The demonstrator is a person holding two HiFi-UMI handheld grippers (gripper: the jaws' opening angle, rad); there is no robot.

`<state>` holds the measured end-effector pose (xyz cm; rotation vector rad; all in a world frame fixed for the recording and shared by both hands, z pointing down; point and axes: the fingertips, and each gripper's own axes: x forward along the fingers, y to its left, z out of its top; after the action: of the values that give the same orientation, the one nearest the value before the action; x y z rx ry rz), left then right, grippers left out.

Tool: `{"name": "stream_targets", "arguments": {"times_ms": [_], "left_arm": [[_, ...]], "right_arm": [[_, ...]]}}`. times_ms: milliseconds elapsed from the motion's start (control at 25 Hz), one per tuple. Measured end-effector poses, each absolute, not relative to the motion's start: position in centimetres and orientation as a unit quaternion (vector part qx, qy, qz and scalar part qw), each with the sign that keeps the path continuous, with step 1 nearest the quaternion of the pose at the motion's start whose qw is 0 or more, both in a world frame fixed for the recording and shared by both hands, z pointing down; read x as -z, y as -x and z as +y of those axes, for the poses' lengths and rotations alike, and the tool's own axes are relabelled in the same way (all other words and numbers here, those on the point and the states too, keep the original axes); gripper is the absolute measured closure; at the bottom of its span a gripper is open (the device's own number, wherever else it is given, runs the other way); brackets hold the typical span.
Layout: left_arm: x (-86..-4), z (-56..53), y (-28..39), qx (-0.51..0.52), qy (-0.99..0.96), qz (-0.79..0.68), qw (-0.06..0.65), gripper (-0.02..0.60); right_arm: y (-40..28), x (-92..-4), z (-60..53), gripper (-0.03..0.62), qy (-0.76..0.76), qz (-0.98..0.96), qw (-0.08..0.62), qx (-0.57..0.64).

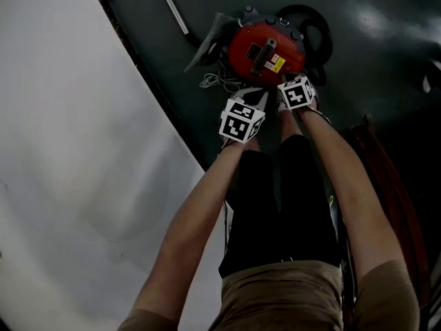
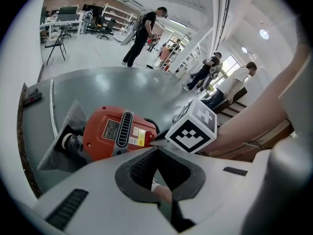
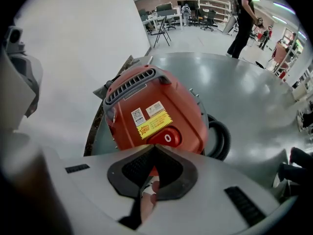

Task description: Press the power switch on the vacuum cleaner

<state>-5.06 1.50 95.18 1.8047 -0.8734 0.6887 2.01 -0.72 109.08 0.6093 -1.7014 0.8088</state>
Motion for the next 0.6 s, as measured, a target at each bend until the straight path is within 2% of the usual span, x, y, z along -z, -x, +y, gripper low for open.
{"name": "stream_targets", "arguments": {"times_ms": [200,520,600], "left_arm": [[-94.5,1.4,5.0,-0.286,-0.744,-0.359,0.485,0.575],[-93.0,1.0,5.3,-0.287,-0.748,-0.369,0.471,0.575],[-92.4,1.1,5.5,-0.288,-0.745,-0.376,0.471,0.575]], "right_arm": [[-2.4,-109.0,-0.3,0.582,-0.252,-0.702,0.561,-0.359],[-5.7,-107.0,-2.2,0.582,-0.297,-0.728,0.447,-0.426],[-6.9,-105.8,-1.8,0.582,-0.284,-0.743,0.439,-0.417]]}}
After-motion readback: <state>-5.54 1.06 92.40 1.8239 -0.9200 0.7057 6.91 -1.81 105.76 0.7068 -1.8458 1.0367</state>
